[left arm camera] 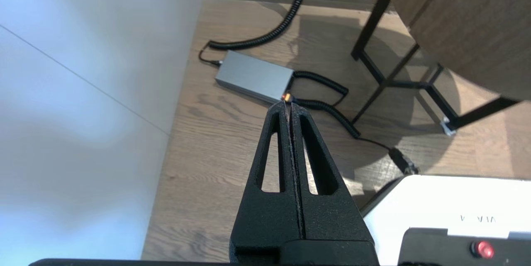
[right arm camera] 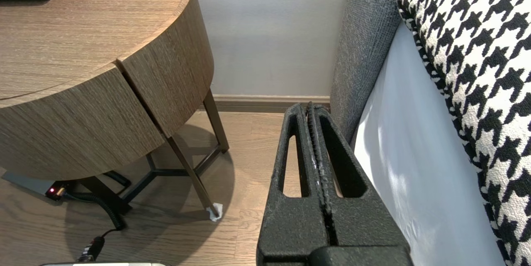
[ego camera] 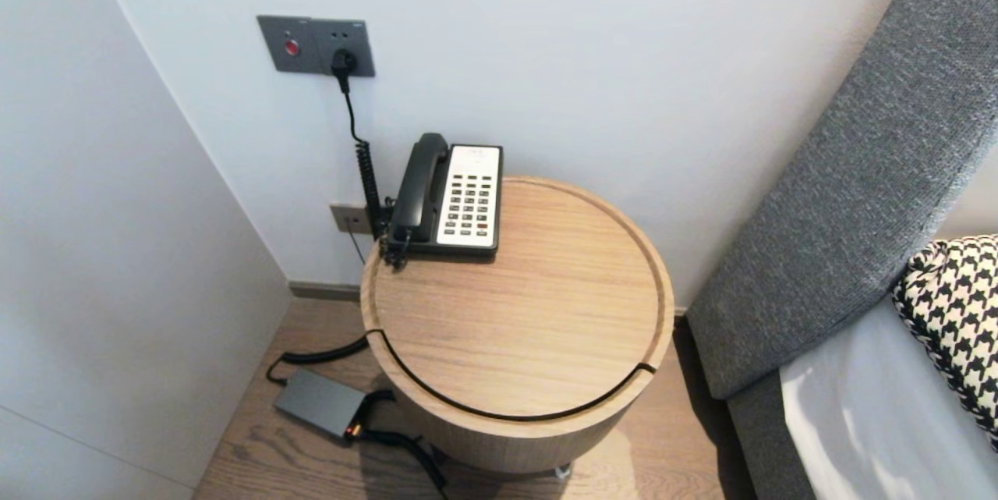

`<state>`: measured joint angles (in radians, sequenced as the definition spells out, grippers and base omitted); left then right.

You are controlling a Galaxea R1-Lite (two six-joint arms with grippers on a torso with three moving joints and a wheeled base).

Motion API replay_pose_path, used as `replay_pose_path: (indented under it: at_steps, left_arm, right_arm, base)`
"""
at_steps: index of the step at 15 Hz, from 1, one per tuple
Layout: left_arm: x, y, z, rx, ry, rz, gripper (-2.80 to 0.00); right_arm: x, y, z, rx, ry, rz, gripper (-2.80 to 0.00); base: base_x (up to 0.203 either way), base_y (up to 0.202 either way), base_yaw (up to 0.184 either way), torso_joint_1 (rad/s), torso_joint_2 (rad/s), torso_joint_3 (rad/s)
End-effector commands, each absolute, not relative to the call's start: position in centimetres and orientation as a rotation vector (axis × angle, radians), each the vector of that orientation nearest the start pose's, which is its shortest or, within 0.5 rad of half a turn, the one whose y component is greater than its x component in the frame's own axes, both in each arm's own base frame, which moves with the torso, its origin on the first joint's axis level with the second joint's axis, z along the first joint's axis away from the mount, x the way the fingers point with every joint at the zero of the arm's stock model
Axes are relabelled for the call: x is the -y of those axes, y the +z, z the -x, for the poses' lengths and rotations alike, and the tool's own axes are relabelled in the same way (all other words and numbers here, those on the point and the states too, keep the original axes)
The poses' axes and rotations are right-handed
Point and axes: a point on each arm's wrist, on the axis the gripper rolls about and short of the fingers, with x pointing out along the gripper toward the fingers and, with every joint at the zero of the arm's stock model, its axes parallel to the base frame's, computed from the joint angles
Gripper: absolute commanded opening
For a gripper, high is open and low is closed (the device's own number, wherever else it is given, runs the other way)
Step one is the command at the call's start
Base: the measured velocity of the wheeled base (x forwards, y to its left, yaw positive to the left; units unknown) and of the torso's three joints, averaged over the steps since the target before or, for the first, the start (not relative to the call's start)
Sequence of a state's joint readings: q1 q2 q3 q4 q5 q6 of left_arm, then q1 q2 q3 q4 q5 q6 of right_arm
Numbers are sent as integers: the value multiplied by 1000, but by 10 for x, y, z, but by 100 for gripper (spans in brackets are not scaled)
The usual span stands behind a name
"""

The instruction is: Open the nightstand drawer

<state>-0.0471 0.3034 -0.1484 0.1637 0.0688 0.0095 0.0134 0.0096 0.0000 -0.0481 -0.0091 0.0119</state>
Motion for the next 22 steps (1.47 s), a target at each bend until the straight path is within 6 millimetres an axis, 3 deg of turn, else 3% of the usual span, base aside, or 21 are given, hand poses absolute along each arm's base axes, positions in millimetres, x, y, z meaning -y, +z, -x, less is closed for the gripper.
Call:
replay_pose_path:
  at_steps: [1,7,9,16,22]
  left_arm:
    - [-1,95,11,-277,46,-28,-280]
    - [0,89,21,-143,33,-56,-280]
    - [0,78,21,-127,19,-69,-280]
    - [0,77,23,43,2,-107,-280]
    - [0,76,22,26,4,-81,-280]
  right_arm:
    - [0,73,20,14,5,-12,-280]
    - [0,73,20,12,5,-12,-280]
    - [0,73,20,14,5,-12,-280]
    - [0,73,20,14,5,-12,-280]
    - [0,73,20,13,5,-12,-280]
  base:
    - [0,0,0,0,0,0]
    - [0,0,0,0,0,0]
    - [0,0,0,0,0,0]
    - [0,0,0,0,0,0]
    - [0,0,0,0,0,0]
